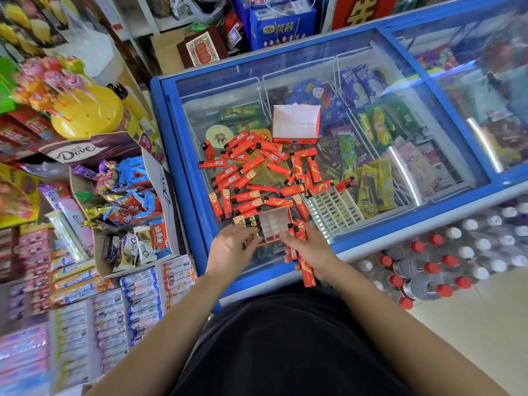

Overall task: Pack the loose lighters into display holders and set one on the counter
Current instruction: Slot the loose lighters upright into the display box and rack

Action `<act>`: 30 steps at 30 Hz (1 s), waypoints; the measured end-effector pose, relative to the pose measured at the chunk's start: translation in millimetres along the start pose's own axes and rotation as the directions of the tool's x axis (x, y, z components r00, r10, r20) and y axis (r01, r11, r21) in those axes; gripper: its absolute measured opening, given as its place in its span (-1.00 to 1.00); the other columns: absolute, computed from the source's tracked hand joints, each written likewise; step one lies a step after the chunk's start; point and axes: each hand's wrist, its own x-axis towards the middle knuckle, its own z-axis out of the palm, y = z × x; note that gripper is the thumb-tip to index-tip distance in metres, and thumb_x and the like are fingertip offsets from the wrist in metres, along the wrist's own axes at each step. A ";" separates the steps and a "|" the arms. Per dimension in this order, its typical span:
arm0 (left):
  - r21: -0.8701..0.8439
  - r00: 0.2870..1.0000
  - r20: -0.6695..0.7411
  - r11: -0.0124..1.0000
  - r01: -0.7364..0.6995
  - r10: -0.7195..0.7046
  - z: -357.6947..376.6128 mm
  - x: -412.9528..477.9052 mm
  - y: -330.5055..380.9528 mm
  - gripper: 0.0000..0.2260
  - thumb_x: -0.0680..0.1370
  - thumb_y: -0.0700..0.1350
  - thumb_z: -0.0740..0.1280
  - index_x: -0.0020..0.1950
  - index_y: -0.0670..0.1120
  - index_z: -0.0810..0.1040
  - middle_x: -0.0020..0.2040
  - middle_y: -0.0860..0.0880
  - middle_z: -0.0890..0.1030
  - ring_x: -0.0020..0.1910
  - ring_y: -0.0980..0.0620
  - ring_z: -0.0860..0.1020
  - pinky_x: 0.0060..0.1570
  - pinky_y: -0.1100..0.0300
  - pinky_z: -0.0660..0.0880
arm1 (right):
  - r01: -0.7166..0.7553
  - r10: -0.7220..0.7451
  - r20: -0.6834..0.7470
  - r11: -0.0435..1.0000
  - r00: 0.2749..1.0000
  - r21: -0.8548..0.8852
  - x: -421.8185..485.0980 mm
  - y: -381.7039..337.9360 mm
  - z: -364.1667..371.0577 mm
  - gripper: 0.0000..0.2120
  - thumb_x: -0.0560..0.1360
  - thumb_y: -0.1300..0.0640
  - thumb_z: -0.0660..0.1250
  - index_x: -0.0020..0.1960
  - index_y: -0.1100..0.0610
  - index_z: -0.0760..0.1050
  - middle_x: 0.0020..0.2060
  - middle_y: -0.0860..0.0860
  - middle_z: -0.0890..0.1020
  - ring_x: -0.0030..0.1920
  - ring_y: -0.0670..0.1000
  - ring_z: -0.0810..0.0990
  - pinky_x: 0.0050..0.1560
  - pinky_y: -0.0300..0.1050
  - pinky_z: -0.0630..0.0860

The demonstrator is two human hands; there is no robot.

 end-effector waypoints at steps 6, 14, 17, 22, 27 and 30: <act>0.060 0.988 0.024 0.987 0.148 -0.150 8.0 15.0 1.2 -0.91 0.44 -0.09 0.58 -0.11 -0.02 0.72 -0.14 0.08 0.63 -0.12 0.06 0.57 -0.27 0.16 0.51 | 0.031 -0.031 -0.001 0.999 1.000 -0.041 -1.2 -0.7 -2.1 -0.68 0.49 0.13 0.52 0.13 0.25 0.51 -0.16 0.15 0.55 -0.29 0.06 0.55 -0.48 -0.14 0.48; -0.436 0.953 0.271 0.865 0.250 -0.138 -7.8 19.4 33.7 -0.62 0.54 -0.22 0.45 0.29 0.13 0.61 0.09 0.17 0.65 -0.13 0.14 0.61 -0.09 0.33 0.55 | 0.166 -0.159 0.056 0.973 0.986 -0.163 -4.5 -1.8 -3.0 -0.74 0.39 0.17 0.60 -0.02 0.22 0.59 -0.33 0.12 0.53 -0.40 0.12 0.51 -0.46 -0.10 0.49; -0.454 0.941 0.332 0.864 0.217 -0.063 -11.3 20.7 33.4 -0.62 0.55 -0.33 0.40 0.28 0.03 0.64 0.14 0.19 0.64 -0.08 0.15 0.62 -0.06 0.36 0.53 | 0.173 -0.151 0.128 0.969 0.980 -0.178 -6.4 -6.3 -4.0 -0.79 0.44 0.17 0.56 -0.01 0.20 0.59 -0.30 0.13 0.61 -0.39 0.02 0.58 -0.48 -0.11 0.49; -0.426 0.943 0.325 0.880 0.212 -0.070 -19.8 17.7 21.3 -0.76 0.52 -0.29 0.48 0.17 -0.09 0.69 -0.03 0.10 0.68 -0.07 0.13 0.64 -0.04 0.35 0.54 | 0.133 -0.103 0.197 0.981 0.975 -0.144 -6.5 -6.8 -5.8 -0.70 0.51 0.10 0.50 0.14 0.22 0.54 -0.03 0.12 0.73 -0.17 0.14 0.74 -0.53 -0.17 0.50; -0.407 0.940 0.259 0.857 0.314 -0.222 -23.5 6.3 5.2 -0.82 0.50 -0.22 0.53 0.05 0.00 0.70 -0.18 0.22 0.65 -0.18 0.15 0.62 -0.07 0.26 0.57 | 0.044 -0.032 0.087 0.989 0.996 -0.141 -1.7 -3.0 -10.7 -0.69 0.57 -0.06 0.39 0.09 0.18 0.51 -0.17 0.13 0.73 -0.35 0.12 0.68 -0.53 -0.14 0.47; -0.404 0.944 0.169 0.854 0.329 -0.284 -24.7 -1.7 2.3 -0.81 0.50 -0.19 0.53 0.07 0.02 0.69 -0.12 0.10 0.66 -0.16 0.16 0.60 -0.08 0.35 0.53 | 0.041 -0.035 0.074 0.995 0.997 -0.087 0.6 -3.3 -13.7 -0.67 0.60 -0.05 0.36 -0.02 0.24 0.44 -0.38 0.12 0.56 -0.51 0.03 0.45 -0.49 -0.11 0.40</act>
